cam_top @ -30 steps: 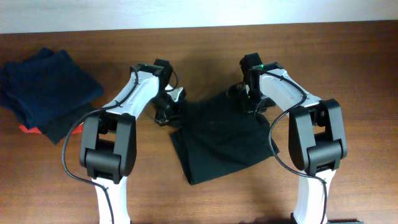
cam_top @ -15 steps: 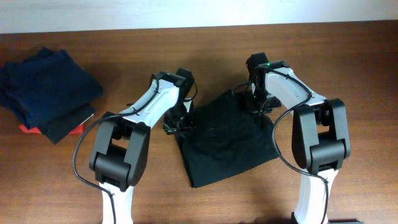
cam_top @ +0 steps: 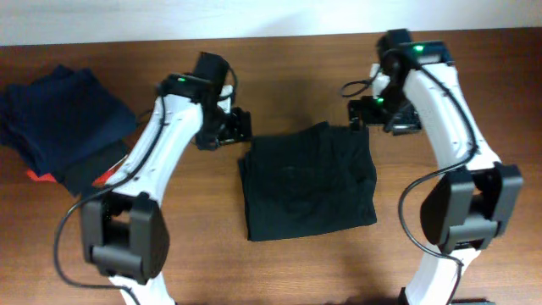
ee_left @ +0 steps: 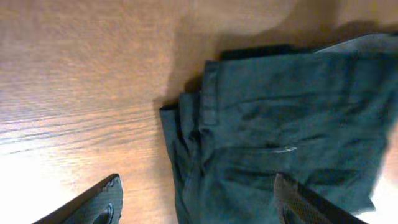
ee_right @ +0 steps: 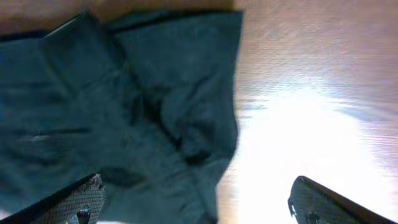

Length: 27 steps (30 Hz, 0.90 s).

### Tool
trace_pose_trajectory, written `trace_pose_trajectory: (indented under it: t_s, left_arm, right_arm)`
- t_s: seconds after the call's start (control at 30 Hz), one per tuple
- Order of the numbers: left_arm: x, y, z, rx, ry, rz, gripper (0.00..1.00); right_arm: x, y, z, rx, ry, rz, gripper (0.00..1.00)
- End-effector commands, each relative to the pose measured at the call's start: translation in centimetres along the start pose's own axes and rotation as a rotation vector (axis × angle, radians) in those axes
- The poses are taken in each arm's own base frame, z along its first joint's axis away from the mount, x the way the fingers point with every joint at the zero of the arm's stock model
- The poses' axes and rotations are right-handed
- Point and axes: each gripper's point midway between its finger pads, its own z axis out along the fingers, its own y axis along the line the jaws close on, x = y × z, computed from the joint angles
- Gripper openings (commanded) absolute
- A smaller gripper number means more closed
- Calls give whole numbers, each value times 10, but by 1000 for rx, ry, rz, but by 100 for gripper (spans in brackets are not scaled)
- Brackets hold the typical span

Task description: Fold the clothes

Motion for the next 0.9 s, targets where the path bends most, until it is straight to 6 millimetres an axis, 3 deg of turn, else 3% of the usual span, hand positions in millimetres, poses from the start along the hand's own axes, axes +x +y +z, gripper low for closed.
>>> trace_pose_trajectory:
  t_s: [0.0, 0.13, 0.27, 0.4, 0.53, 0.67, 0.77, 0.87]
  left_arm:
    - [19, -12, 15, 105, 97, 104, 77]
    - [36, -8, 48, 151, 162, 84, 77]
    - [50, -13, 72, 256, 182, 108, 78]
    - [68, -13, 95, 335, 193, 119, 79]
    - [79, -16, 105, 399, 199, 120, 79]
    - [87, -13, 108, 392, 223, 107, 79]
    - [88, 15, 111, 276, 232, 69, 79]
    - [87, 29, 106, 271, 245, 14, 80]
  right_arm:
    - [15, -3, 13, -181, 76, 22, 99]
    - [36, -31, 36, -194, 158, 99, 99]
    - [47, -38, 68, -203, 181, 113, 99]
    - [64, 2, 90, -488, 174, -12, 99]
    - [80, 30, 91, -661, 172, -101, 99]
    - [90, 58, 97, -664, 200, -209, 99]
    - [91, 73, 103, -638, 202, -272, 99]
    - [91, 72, 104, -631, 198, -275, 100]
